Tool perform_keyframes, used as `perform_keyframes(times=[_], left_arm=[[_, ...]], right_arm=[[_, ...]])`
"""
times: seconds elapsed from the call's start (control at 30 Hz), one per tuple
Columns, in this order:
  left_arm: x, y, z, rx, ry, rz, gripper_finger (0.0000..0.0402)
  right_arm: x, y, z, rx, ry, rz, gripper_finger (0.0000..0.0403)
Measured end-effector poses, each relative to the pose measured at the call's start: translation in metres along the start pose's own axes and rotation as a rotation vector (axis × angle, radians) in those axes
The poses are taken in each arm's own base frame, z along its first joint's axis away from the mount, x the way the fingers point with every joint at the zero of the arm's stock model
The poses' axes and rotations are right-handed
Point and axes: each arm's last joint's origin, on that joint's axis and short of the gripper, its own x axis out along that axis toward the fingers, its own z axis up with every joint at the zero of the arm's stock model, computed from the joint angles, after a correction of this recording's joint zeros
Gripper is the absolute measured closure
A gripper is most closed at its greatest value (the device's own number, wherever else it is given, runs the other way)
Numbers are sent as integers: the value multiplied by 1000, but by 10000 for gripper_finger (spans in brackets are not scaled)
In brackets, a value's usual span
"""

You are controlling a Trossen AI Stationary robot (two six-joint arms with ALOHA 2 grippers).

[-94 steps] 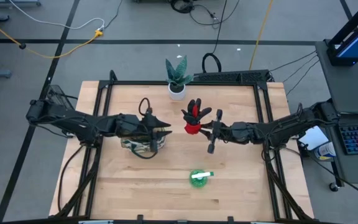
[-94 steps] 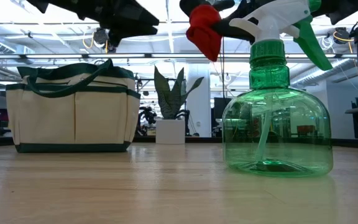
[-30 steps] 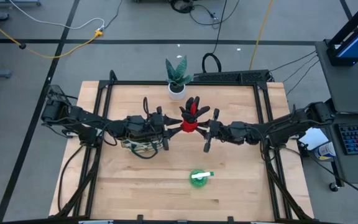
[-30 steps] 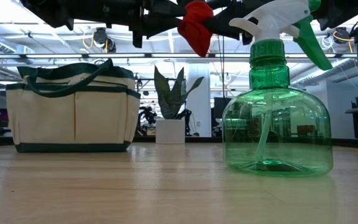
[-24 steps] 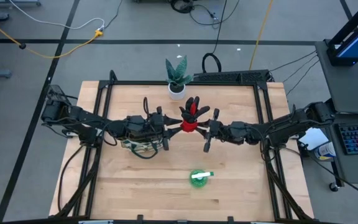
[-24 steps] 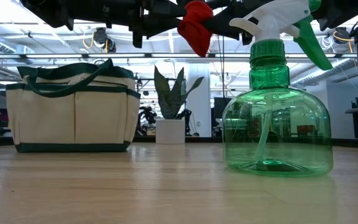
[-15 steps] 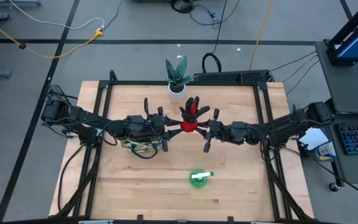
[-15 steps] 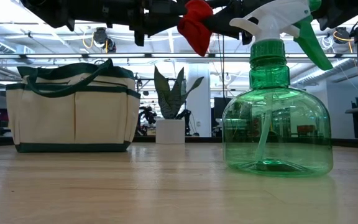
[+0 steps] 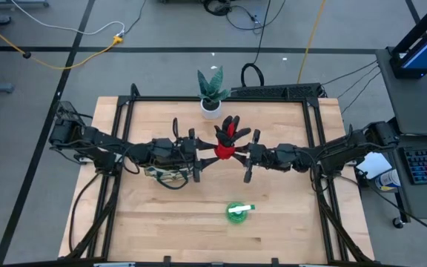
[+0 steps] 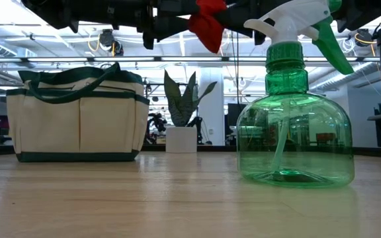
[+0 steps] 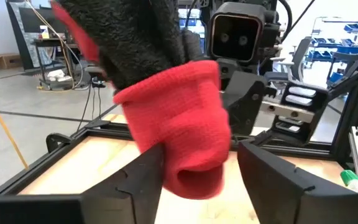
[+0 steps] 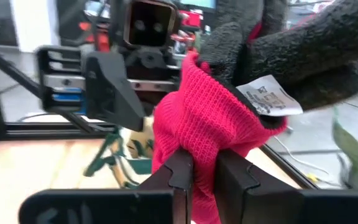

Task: Pick & Place Garden tools in Gardening bag
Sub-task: Put the red gloves into the white gardening bag

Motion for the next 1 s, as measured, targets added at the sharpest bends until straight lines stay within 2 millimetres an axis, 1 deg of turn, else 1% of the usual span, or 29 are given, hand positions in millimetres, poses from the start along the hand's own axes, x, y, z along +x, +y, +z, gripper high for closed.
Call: perform_keyframes(times=[0.07, 0.17, 0.33, 0.5, 0.77, 0.9, 1.0], left_arm=[[0, 0, 0, 0, -1, 13, 181], [0, 1, 0, 0, -1, 28, 178], [1, 6, 0, -1, -1, 38, 196], [1, 9, 0, 0, -2, 46, 240], [1, 8, 0, 34, 2, -6, 345], [1, 8, 0, 37, 3, -7, 386], [1, 8, -2, 37, 18, -9, 390]], right_arm=[[0, 0, 1, 3, -8, 10, 371], [0, 0, 1, 3, -8, 10, 371], [0, 1, 1, 2, -11, 42, 371], [1, -2, 1, 2, -11, 42, 371], [2, -5, -1, -3, 2, 39, 369], [2, -5, -1, -2, 3, 39, 346], [2, -4, -2, 18, 12, 40, 319]])
